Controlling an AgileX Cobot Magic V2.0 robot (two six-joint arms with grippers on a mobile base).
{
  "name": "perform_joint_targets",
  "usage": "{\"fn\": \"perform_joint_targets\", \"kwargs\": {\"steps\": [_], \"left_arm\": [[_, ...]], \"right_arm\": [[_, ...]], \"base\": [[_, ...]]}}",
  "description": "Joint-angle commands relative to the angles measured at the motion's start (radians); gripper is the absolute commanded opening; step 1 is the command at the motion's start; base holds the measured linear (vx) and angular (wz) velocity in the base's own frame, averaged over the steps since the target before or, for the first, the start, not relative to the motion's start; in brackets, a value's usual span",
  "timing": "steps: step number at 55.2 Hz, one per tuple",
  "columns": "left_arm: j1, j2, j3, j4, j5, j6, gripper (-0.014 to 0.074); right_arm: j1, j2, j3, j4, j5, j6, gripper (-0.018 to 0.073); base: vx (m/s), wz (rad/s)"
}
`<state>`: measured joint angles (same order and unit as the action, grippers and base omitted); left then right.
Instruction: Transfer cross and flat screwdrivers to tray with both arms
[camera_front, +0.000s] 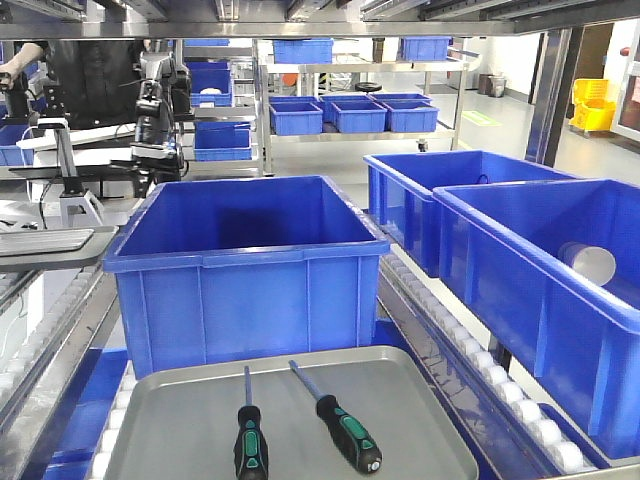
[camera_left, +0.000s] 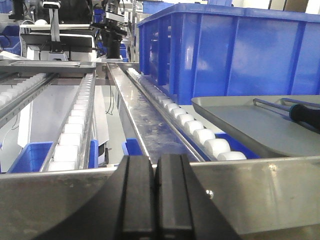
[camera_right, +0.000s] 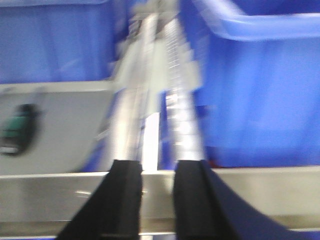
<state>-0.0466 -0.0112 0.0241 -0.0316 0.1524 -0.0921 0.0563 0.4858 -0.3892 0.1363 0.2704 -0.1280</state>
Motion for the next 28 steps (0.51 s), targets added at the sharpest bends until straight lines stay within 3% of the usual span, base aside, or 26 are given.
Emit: {"fn": "perform_joint_targets", "kwargs": {"steps": [1,10,13,19,28], "left_arm": [[-0.004,-0.013,-0.022,0.0,-0.082,-0.01,-0.0006],[-0.004,-0.013,-0.022,0.0,-0.082,-0.01,-0.0006],[-0.004,-0.013,-0.022,0.0,-0.082,-0.01,-0.0006],[-0.004,-0.013,-0.023,0.0,-0.082,-0.01,-0.0006],[-0.004,-0.014,-0.023,0.0,-0.081,-0.01,-0.0006]], "right_arm": [[-0.05,-0.121,0.124,-0.081,-0.237,0.016,0.0141],[-0.089,-0.346,0.38,-0.164,-0.442,0.059,-0.0015],[-0.087,-0.396,0.435,-0.168,-0.456,0.075,-0.0013],[-0.088,-0.515,0.428,-0.185,-0.254,0.085,-0.0012],[-0.083,-0.502,0.428,-0.179,-0.226,0.085,-0.0011]], "base": [[0.0,0.0],[0.0,0.0],[0.0,0.0],[0.0,0.0],[0.0,0.0]]}}
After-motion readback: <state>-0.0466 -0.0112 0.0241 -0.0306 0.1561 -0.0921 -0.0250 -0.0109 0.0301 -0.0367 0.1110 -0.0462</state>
